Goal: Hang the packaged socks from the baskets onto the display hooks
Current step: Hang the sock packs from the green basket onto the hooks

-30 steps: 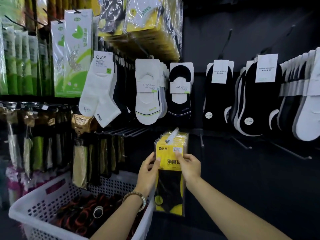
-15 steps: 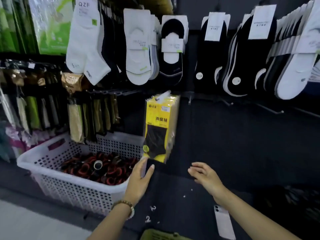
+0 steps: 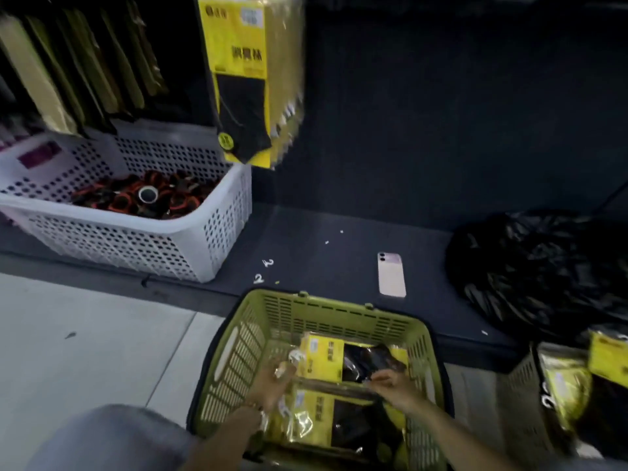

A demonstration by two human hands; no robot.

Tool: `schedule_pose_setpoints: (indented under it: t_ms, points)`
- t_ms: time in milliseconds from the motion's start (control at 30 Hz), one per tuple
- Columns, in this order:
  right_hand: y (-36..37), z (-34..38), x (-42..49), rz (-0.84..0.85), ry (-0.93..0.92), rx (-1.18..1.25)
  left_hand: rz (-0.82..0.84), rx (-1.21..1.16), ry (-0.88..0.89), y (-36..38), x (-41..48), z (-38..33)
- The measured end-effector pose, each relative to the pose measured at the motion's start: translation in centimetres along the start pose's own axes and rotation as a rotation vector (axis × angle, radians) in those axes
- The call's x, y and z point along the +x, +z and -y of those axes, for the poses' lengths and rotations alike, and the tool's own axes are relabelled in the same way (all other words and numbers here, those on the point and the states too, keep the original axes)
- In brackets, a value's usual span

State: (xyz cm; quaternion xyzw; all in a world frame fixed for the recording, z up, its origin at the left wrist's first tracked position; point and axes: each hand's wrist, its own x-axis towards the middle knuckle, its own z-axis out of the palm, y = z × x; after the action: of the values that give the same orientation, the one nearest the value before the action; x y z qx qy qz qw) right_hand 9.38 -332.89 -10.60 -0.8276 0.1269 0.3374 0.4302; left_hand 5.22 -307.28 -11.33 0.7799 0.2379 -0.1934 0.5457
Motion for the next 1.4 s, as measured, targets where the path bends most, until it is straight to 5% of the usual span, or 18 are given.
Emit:
schedule_pose_setpoints:
  t_ms: [133, 333, 667, 800, 1233, 1400]
  points:
    - [0.9, -2.9, 1.0, 0.165, 0.03, -0.134, 0.047, 0.087, -0.127, 0.0, 1.2, 2.9]
    - [2.6, -4.5, 3.2, 0.157, -0.057, -0.251, 0.262, 0.236, -0.149, 1.5, 1.9, 4.6]
    - [4.9, -5.0, 5.2, 0.149, -0.173, -0.478, 0.172, 0.168, -0.297, 3.0, 2.7, 6.5]
    - [5.4, -4.3, 5.4, 0.162, -0.207, -0.564, 0.26, 0.161, -0.355, 2.3, 2.4, 6.3]
    - [0.7, 4.0, 1.5, 0.158, -0.426, -0.04, 0.05, 0.098, -0.018, -2.6, 0.4, -4.9]
    - [-2.9, 10.1, -2.2, -0.038, -0.517, 0.325, 0.134, -0.309, 0.21, -5.5, -1.9, -11.1]
